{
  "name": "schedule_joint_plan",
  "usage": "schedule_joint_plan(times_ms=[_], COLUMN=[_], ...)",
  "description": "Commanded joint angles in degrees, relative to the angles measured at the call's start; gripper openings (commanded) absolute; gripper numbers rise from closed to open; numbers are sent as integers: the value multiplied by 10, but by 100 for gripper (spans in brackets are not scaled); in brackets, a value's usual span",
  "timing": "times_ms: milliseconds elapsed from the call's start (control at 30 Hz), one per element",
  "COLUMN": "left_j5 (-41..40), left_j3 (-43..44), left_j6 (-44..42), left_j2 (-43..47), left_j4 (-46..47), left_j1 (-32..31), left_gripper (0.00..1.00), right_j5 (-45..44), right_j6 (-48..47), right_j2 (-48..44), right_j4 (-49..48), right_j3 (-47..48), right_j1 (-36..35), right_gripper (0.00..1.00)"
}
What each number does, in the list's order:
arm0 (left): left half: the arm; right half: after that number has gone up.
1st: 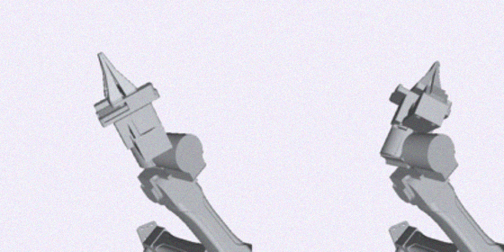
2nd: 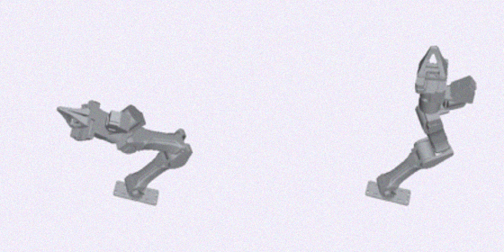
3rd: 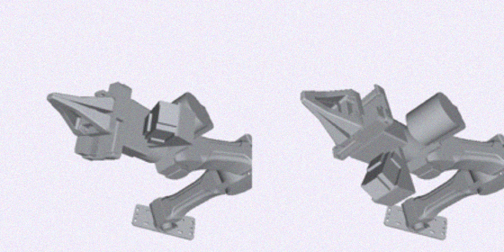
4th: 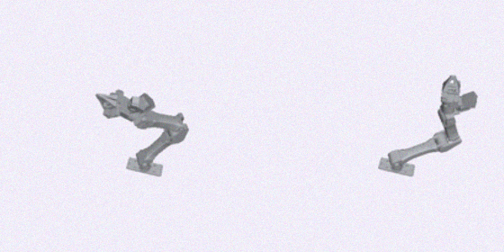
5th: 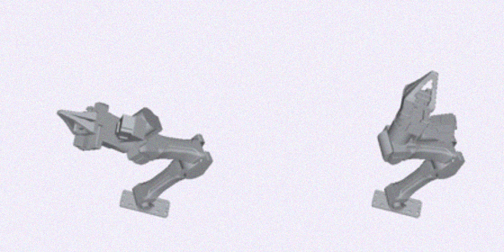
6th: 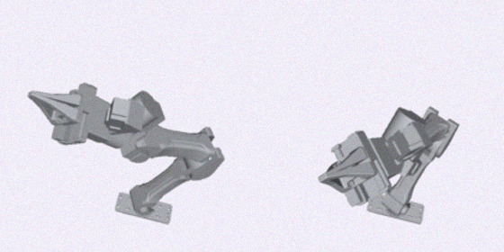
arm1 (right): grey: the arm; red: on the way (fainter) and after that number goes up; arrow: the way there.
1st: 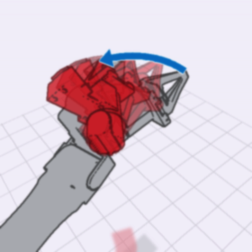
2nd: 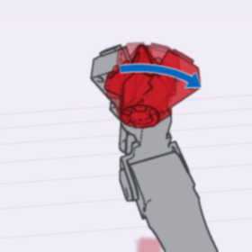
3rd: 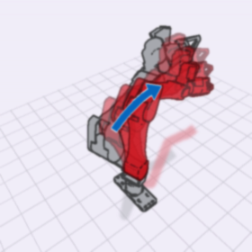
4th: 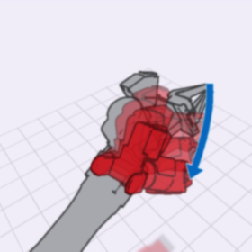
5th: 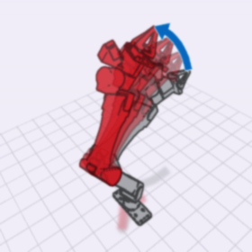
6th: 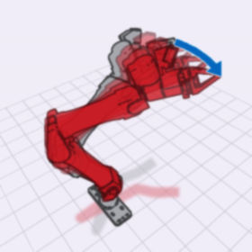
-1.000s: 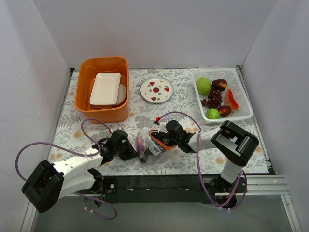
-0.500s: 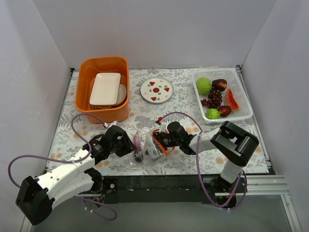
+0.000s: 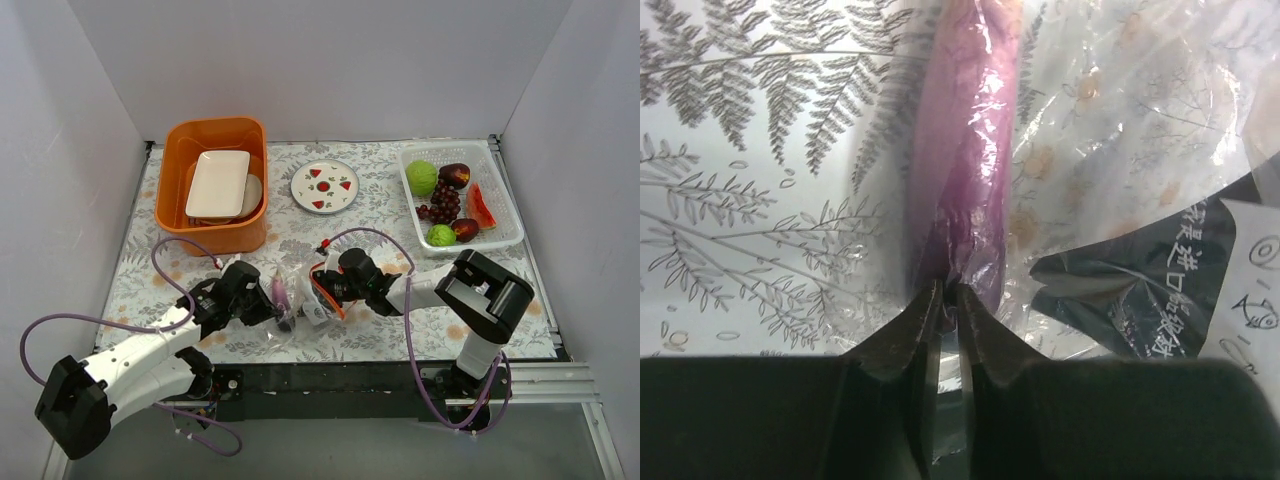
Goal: Open the zip-top bag and remove the fake food
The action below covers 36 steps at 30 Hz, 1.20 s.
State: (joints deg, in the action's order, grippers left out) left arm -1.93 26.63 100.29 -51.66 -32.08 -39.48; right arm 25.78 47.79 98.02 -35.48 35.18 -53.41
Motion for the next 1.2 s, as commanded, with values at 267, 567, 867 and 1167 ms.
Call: schedule_joint_plan(times_ms=[267,567,867,1167], left_j5=[-14,-44,-36,-41], left_j3=[-56,-74,-97,-106], left_j6=[11,35,34,43], left_j2=[-55,-35,-57,-71], left_j4=[83,84,107,122], left_j1=[-2,-2,-2,-2], left_gripper=[0,0,0,0], right_j5=[-17,-70,-143,-192], right_j6=[-21,-38,-80,-124], right_j2=[56,31,45,63], right_j4=[13,47,164,267], right_j3=[72,70,140,187], right_j1=[-29,-36,-53,-75], right_gripper=[39,66,72,73])
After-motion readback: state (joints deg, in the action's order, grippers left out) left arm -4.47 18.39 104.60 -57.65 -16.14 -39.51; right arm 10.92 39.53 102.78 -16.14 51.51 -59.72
